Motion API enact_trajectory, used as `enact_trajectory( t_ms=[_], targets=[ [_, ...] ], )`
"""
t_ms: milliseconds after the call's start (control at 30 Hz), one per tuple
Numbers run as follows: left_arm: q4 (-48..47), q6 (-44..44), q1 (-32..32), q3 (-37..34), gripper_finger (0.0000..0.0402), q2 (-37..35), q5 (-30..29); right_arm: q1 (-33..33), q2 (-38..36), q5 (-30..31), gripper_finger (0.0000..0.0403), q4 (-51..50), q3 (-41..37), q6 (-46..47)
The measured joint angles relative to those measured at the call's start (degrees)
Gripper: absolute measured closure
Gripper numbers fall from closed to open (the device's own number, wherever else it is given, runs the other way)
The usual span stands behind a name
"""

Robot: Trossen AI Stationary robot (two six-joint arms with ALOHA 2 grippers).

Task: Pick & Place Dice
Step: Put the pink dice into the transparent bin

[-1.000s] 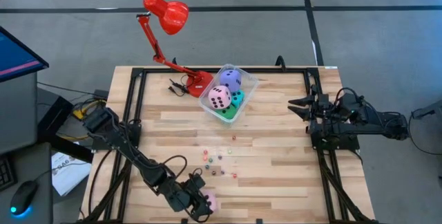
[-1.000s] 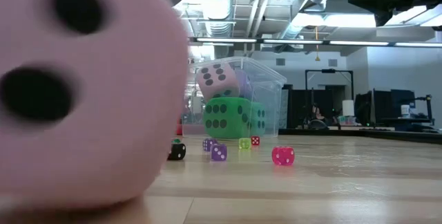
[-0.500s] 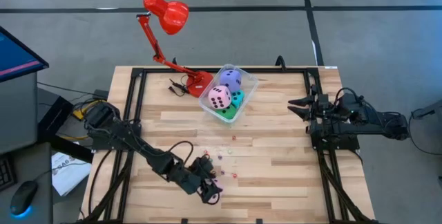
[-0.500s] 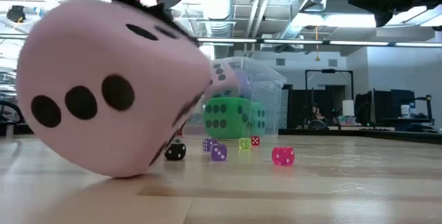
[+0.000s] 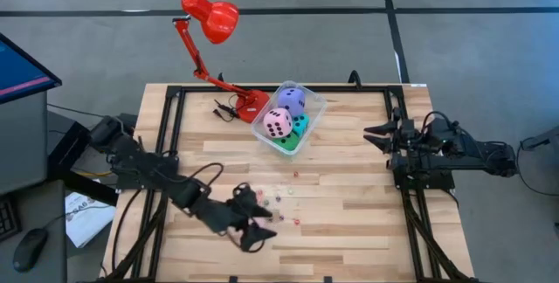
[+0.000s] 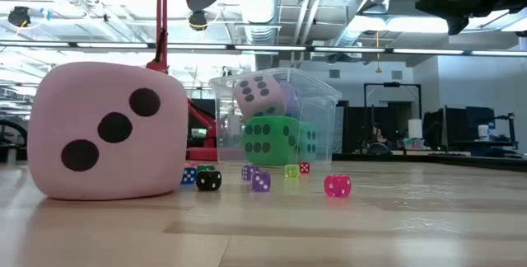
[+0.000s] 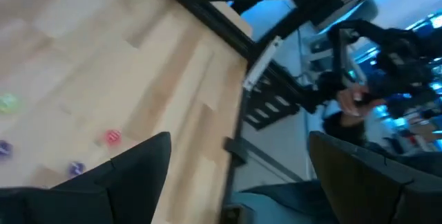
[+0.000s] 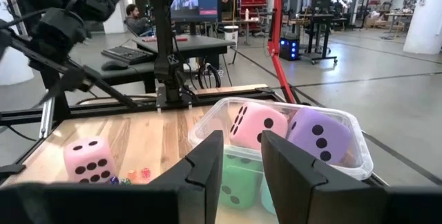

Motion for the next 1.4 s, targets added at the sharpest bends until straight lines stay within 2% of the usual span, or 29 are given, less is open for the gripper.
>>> enact_trajectory(
  t_ms=[233,400,500,700,1033,1233,1400],
  targets=[
    [-0.2,-10.9,-4.4,0.0,0.0069,5.0,0.1,0.0,0.0,0.0,0.0305,-0.3,0.0,0.0],
    [-0.2,-17.0,-5.7,0.0,0.0069,9.2,4.8,0.0,0.0,0.0,0.0305,-0.3,0.0,0.0],
    [-0.2,-18.2,-6.1,0.0,0.0069,11.2,7.5,0.0,0.0,0.0,0.0305,-0.3,0.0,0.0],
    [-6.6,-21.1,-5.6,0.0,0.0069,14.6,7.8,0.0,0.0,0.0,0.0305,-0.4,0.0,0.2],
    [-9.8,-22.0,-5.4,0.0,0.0069,16.4,7.7,0.0,0.0,0.0,0.0305,-0.5,0.0,0.1],
    [-18.0,-21.6,-3.7,0.0,0.0069,16.4,5.5,0.0,0.0,0.0,0.0305,-0.5,0.0,0.1],
    [-18.8,-16.1,-1.8,0.0,0.0069,16.4,4.9,0.0,0.0,0.0,0.0305,-0.5,0.0,0.1]
  ],
)
